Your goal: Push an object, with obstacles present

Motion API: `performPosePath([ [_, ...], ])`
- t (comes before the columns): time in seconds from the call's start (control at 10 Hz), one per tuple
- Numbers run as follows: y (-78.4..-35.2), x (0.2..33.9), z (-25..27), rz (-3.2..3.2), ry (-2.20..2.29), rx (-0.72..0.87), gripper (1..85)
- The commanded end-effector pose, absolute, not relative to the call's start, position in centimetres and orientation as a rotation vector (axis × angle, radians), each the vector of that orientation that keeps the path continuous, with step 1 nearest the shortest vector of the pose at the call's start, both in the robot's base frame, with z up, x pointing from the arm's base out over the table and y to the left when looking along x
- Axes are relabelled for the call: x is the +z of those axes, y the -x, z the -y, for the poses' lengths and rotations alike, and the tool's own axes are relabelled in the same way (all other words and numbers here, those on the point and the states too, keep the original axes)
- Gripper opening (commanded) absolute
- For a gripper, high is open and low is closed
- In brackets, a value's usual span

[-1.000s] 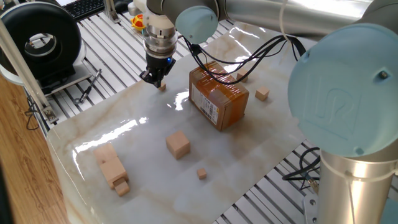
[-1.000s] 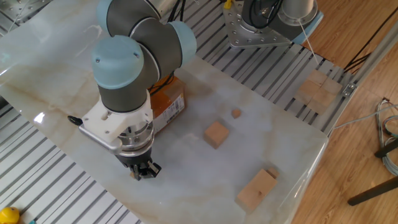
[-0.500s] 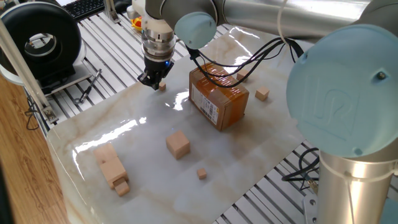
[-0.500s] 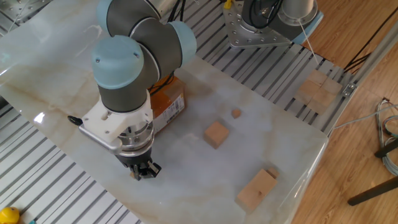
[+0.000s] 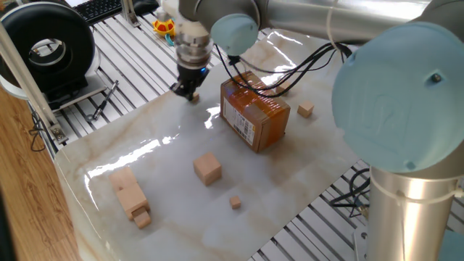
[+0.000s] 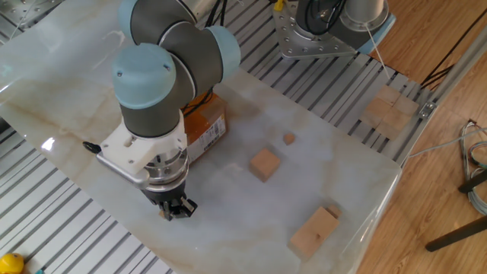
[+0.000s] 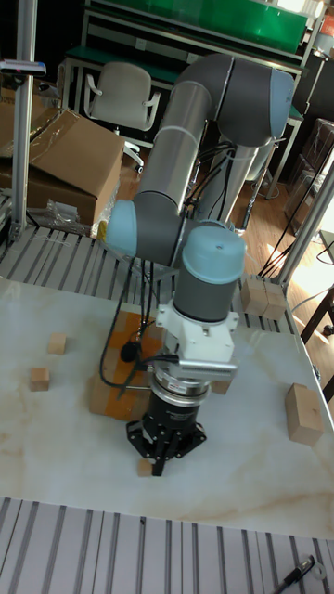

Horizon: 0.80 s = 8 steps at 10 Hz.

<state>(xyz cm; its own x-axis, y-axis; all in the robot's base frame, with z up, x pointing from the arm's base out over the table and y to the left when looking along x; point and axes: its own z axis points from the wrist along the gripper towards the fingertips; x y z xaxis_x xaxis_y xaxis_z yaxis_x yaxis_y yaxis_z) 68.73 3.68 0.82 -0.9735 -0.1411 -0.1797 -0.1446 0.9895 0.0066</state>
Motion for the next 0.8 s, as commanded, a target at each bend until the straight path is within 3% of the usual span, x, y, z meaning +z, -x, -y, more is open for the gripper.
performPosePath([
  [0.0, -68.0, 1.2, 1.4, -2.953, 0.25, -0.012, 1.3],
  [0.7, -68.2, 1.7, -0.9, -2.933, 0.161, 0.142, 1.3],
])
